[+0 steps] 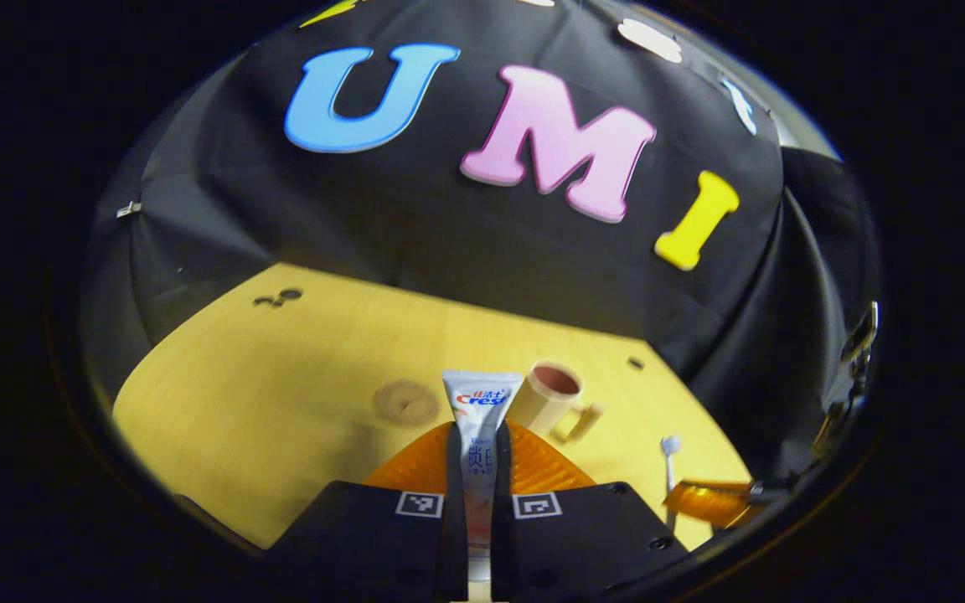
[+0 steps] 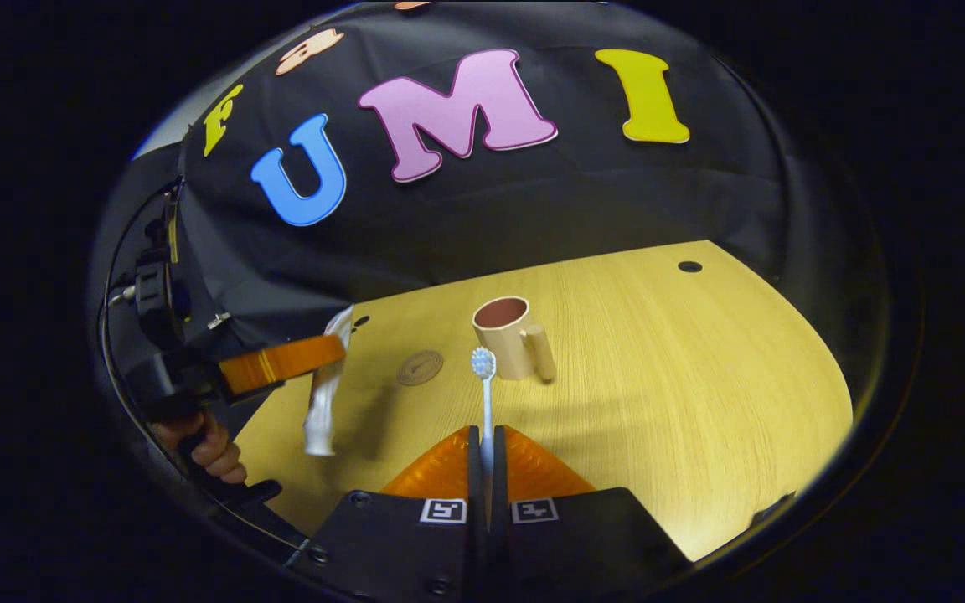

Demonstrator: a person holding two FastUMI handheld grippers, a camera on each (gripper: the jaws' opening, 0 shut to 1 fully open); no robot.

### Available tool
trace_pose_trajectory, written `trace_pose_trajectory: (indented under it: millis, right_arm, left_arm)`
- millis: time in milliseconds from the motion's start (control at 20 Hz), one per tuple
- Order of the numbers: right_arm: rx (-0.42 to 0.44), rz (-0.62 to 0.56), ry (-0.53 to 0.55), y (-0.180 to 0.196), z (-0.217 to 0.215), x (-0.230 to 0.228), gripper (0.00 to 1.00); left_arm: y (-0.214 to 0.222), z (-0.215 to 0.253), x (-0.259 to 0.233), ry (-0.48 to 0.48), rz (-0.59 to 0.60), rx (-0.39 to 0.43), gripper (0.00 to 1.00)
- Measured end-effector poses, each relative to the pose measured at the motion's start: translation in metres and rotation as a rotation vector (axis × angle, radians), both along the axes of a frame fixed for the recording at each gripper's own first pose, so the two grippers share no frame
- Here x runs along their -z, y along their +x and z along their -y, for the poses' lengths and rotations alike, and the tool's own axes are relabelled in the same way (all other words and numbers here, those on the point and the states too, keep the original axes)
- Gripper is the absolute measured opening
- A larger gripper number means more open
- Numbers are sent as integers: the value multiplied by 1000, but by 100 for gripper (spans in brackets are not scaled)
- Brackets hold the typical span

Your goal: Put the toothbrush and toothpaste on the desktop into the cup, then pick up the cup and place it on the coaster on the desktop.

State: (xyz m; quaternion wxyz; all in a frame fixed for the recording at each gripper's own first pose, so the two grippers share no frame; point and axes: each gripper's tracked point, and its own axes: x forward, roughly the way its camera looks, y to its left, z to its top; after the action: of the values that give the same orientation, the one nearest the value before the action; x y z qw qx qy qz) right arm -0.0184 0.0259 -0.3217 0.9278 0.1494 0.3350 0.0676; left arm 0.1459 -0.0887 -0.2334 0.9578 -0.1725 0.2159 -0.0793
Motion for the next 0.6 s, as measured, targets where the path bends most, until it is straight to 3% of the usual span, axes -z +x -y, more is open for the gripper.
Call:
trace_pose_trajectory:
  millis: [150, 350, 450, 500, 600]
  right_arm:
    - [-10, 31, -4, 3, 22, -5, 5]
    - [-37, 33, 18, 0, 41, -3, 5]
    - [-52, 46, 33, 3, 49, -4, 5]
    - [-55, 57, 40, 5, 53, -5, 5]
    - [-62, 75, 44, 11, 60, -1, 5]
  left_arm:
    - [51, 32, -40, -60, 164, -27, 16]
    - [103, 61, -59, -81, 294, -62, 16]
    - [121, 70, -51, -86, 336, -81, 20]
    - [131, 73, -44, -88, 346, -93, 16]
    - [148, 79, -27, -97, 359, -112, 16]
